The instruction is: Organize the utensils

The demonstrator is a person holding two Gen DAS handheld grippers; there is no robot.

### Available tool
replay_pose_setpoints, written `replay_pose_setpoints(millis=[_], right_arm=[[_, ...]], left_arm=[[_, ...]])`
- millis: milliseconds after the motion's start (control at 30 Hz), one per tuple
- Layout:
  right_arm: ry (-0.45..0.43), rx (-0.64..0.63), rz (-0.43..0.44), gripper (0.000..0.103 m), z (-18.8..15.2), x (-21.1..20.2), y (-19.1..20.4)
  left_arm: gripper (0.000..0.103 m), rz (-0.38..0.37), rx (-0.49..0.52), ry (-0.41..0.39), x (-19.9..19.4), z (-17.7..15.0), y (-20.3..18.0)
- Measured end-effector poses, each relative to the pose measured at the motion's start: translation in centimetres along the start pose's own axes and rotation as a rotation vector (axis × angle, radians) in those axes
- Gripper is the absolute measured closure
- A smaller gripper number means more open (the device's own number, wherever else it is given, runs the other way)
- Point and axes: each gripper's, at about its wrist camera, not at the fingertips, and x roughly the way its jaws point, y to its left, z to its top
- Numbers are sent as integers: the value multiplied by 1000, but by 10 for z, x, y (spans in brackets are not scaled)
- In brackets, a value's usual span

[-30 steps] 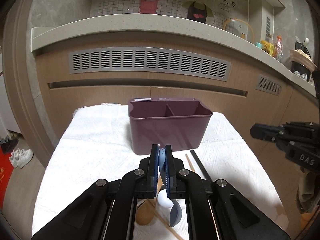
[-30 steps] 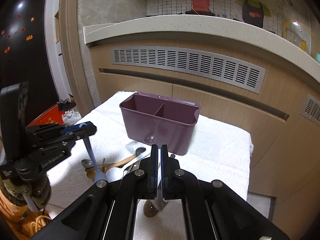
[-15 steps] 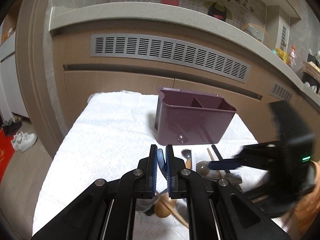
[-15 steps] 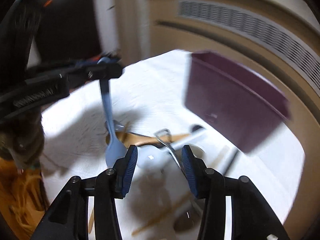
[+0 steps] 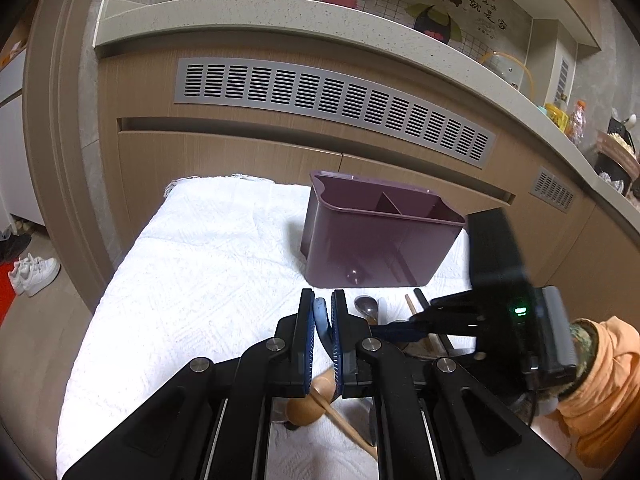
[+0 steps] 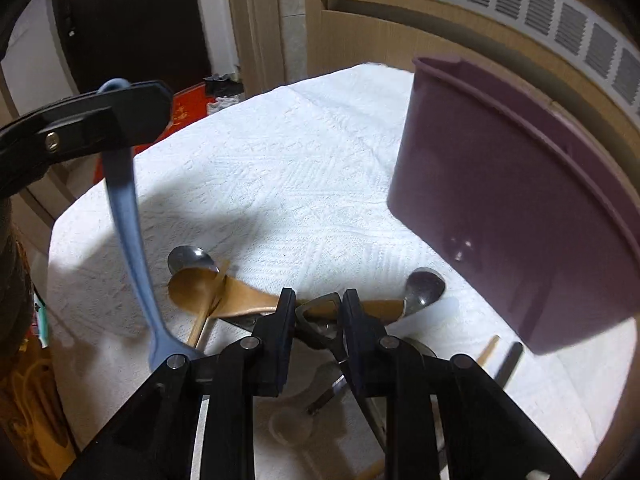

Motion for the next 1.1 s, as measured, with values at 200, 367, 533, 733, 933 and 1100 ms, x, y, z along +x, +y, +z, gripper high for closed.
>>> replay_pose_setpoints(millis=[200,367,533,733,933,1100], right_arm=[[-104,69,-42,81,-7,-54,1],[-183,92,-91,81,-15,-107,1],[-250,154,-137,81,-22,-141,-2],[-324,206,-168,81,-24,-171,-9],[-294,238,-189,81,-36,-167,-15],[-264,281,-184,81,-45,-155,-28]], left_arm=[[95,-7,13,0,-7,-2,-12],[96,-2,44,-13,-15,-1,-29],[96,5,105,-48,-30,4,-53],[97,48,134,-64,-34,11,-65],[76,17,19,133,0,-5,-34],[28,-59,122,152,21,-24,-53]])
